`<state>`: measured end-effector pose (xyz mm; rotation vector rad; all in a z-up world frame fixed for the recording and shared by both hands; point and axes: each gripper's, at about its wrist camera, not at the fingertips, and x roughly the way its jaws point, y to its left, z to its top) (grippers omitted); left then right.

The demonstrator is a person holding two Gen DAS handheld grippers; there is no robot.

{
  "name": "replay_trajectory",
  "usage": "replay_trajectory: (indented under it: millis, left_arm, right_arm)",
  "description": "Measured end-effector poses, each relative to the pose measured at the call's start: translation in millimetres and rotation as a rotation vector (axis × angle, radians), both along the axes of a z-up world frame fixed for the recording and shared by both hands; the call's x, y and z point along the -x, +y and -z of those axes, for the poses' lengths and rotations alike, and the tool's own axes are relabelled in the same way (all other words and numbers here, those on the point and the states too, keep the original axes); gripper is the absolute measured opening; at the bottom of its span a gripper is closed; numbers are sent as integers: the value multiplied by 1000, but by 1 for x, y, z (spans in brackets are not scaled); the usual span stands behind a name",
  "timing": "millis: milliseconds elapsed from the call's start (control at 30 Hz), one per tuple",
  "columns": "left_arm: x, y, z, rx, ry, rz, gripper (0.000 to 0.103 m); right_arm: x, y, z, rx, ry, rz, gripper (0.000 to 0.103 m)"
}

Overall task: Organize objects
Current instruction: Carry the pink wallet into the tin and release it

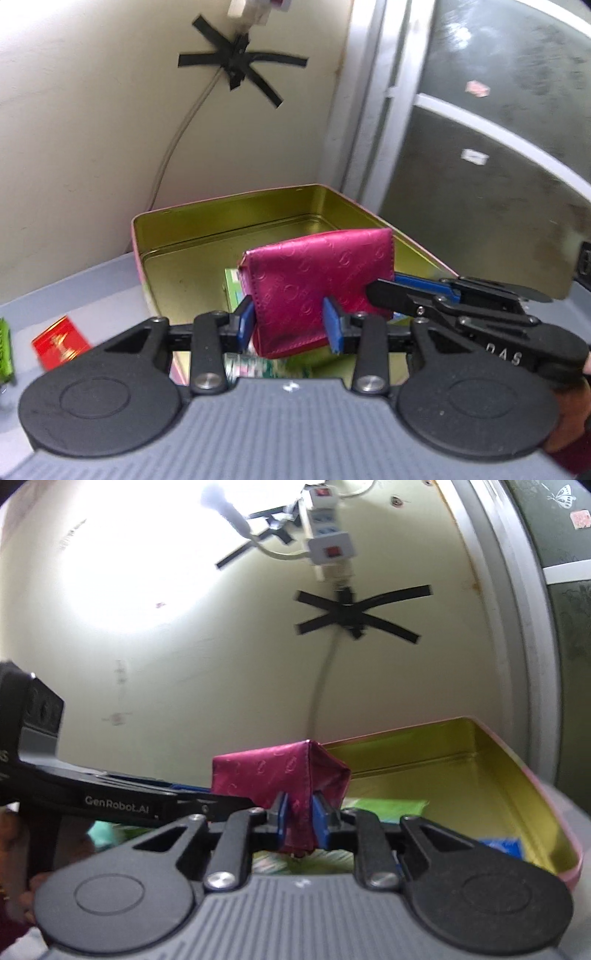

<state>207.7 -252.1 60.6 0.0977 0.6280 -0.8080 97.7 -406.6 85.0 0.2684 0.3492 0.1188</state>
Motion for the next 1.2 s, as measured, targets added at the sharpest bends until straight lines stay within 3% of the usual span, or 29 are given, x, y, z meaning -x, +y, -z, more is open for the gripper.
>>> replay_trajectory:
  millis: [67,167,200,300,500,1067,1200]
  left_arm:
    - [-11,-20,4,-40,14,-25,43]
    - [-18,-39,11,-98,18,-86,51]
    - [-19,-39,12,-98,24,-91,51]
    - [-13,-34,17,-97,32,-90,51]
    - [11,-24,16,-149,-14,-127,51]
    - [81,38,16,-205,-130,-232,55]
    - [84,63,17,-191,-94,-260,56]
  right_arm:
    - [-16,-10,6,39,22,49,16]
    - [-31,-14,10,188,61,253,23]
    - [-28,-18,12,187,52,288,24]
    - [-9,-30,18,80,15,272,25]
    - [13,-26,31,13,18,272,26]
    - [63,26,22,-73,20,212,34]
    - [69,45,23,-74,33,185,34]
